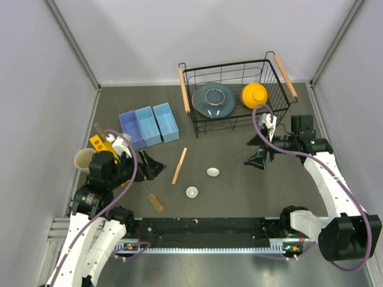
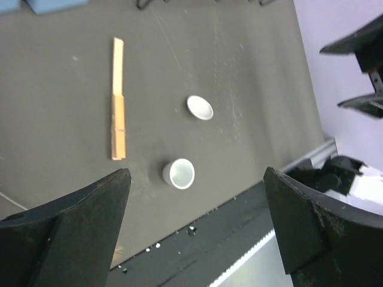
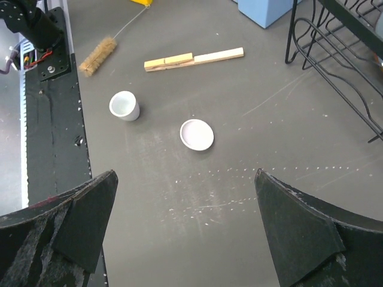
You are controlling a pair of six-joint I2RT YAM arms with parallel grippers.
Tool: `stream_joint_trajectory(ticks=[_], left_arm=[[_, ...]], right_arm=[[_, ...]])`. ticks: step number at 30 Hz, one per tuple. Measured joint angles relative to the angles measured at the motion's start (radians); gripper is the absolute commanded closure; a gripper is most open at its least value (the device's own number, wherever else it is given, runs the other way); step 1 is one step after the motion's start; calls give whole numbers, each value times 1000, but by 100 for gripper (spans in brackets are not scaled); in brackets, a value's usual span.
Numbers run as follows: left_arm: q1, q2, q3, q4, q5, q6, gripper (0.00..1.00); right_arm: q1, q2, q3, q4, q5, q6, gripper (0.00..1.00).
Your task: Organize the chemistry lab equipment
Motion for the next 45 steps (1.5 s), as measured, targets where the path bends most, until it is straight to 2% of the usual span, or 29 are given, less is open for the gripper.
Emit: stream_joint_trajectory(ticks=[4,9,20,23,29,32,35,39,45], left_arm=[[-8,-20,-76,31,95,-37,1],[-16,-53,-138,60,151,-59,2],[-19,10,-94,25,114,10,2],[-19,23,-111,53,125,-5,5],[-26,30,-206,124,166,-70,12],[-63,71,-232,137,164,-97,17],[-174,124,-237,163,122,-126,23],[-404,261,-222,201,-7,-172,36],[-530,521,-117,195,-140,-182,46]], right_arm=[[61,14,66,-89,37,-42,1],[252,56,98,-158,150,-69,1],[595,310,223,-188,289,-5,1],[647,368,250,-182,311,39,1],[653,415,280,-143,381,88,1],[642,415,278,-136,397,89,1],[607,408,262,-127,386,84,1],[490,367,221,-121,351,73,1],[343,241,112,-103,290,50,1]])
